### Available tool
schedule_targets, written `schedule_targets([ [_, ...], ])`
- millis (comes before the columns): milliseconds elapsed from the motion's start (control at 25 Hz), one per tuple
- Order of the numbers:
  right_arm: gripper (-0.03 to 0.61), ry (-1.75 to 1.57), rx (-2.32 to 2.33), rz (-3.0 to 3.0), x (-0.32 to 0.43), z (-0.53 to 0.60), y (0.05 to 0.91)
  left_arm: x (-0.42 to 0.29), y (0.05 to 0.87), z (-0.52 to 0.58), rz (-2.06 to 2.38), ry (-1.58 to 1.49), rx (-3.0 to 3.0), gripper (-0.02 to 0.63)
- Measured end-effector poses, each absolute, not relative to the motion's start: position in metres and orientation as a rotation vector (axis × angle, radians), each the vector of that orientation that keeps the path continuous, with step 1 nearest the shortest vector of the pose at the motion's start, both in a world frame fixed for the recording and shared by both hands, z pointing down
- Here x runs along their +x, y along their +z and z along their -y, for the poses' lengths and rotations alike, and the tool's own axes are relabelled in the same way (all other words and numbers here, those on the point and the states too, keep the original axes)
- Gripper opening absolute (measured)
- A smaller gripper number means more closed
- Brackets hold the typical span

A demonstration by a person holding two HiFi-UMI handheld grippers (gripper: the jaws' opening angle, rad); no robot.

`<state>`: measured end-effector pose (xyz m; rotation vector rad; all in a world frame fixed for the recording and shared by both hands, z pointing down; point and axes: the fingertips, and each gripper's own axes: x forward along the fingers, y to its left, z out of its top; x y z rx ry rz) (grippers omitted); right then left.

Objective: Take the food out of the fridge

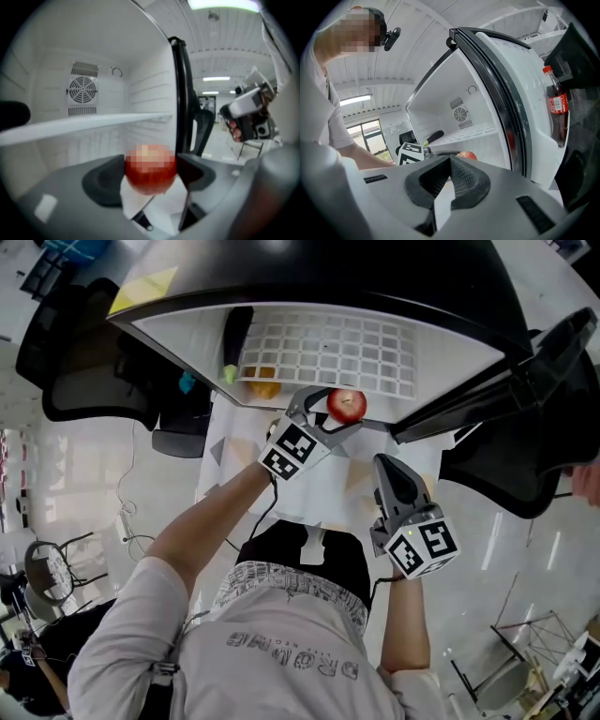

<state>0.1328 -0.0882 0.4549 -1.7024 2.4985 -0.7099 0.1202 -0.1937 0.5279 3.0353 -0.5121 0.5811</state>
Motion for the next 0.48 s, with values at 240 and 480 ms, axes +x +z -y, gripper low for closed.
schedule_targets([
  [240,0.000,-0.697,-1.707,-2.515,0.128,0.087,0.441,0.098,0.508,0.177,0.524,0.555,3.033,0.359],
  [480,0.000,-0.685,-1.708,-2.541,0.121,0.087,0.428,0.079,0.482,0.164,0.540,0.503,3.026,0.359],
])
